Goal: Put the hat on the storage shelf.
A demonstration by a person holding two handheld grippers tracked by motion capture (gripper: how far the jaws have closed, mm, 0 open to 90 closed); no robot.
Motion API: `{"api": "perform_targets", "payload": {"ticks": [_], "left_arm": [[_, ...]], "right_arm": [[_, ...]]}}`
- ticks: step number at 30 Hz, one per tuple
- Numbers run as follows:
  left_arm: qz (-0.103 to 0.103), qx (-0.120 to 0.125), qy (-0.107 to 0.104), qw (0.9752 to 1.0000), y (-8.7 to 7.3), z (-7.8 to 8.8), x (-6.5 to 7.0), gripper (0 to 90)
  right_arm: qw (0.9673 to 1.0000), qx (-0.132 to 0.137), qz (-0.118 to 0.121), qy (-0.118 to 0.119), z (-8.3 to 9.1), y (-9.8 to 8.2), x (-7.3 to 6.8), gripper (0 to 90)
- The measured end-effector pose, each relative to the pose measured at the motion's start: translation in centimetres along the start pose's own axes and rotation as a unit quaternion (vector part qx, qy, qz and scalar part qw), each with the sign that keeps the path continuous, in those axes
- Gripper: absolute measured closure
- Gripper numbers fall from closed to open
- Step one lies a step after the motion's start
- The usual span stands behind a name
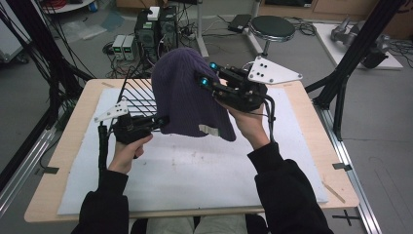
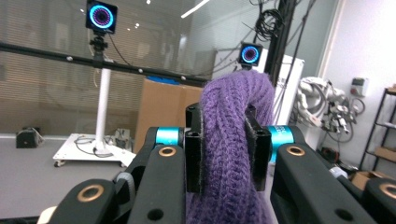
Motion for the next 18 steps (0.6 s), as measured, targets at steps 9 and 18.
{"api": "perform_targets", "payload": {"ticks": [9, 18], "left_arm": [[-0.006, 0.003, 0.023, 0.9997, 0.4, 0.7, -0.3, 84.1], [-0.011, 0.014, 0.046, 0.9988, 1.6, 2.2, -1.5, 84.1]], "right_arm": [[0.9998, -0.004, -0.012, -0.016, 0.5, -0.5, 1.0, 74.8], [0.9997, -0.003, -0.017, -0.016, -0.9, -0.5, 1.6, 74.9]]}}
Point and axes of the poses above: each handheld gripper's, and its own axes: z roughly backward along the jaws, y roughly out of its top, x roughly to its right, the point moved 6 cm from there along -z, roughly forward along the jaws, and after that the axes turned 5 degrees about -z, right-handed, at the moved point
